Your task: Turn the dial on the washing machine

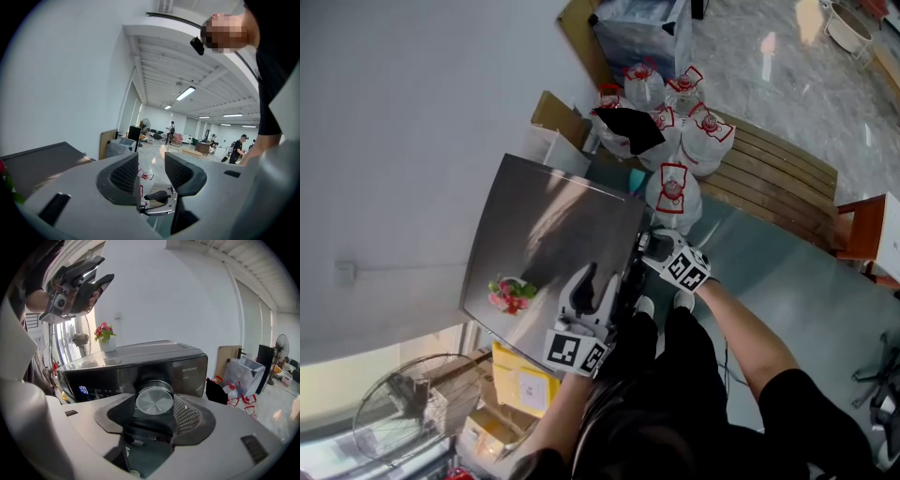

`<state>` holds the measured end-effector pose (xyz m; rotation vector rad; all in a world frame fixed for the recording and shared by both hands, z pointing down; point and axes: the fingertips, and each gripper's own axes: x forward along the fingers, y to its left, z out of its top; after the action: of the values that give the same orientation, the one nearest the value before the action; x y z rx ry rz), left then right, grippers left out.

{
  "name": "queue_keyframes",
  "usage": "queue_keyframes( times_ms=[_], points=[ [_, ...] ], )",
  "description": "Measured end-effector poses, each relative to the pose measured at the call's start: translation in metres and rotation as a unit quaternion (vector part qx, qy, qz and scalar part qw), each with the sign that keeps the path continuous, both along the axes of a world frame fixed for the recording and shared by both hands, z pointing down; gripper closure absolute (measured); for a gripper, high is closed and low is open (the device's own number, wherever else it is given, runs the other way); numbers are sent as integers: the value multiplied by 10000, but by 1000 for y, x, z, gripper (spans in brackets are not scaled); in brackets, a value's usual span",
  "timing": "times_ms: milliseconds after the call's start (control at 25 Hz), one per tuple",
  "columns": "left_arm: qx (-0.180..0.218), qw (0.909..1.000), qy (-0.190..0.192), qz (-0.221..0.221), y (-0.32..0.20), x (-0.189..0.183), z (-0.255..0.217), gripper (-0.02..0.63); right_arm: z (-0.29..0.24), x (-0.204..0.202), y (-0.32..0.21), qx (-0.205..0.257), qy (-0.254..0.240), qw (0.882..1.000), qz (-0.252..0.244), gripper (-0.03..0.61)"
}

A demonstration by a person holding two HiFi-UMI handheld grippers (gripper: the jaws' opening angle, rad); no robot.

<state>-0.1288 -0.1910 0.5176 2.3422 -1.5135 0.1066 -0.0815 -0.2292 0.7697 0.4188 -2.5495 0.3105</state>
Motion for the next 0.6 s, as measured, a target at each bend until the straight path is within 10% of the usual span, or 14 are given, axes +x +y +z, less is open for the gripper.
queue_keyframes(
  times_ms=[600],
  points=[
    [68,9999,-141,30,-1,4,-1,460,2,1,-9,-1060,-520,9926,273,342]
  ],
)
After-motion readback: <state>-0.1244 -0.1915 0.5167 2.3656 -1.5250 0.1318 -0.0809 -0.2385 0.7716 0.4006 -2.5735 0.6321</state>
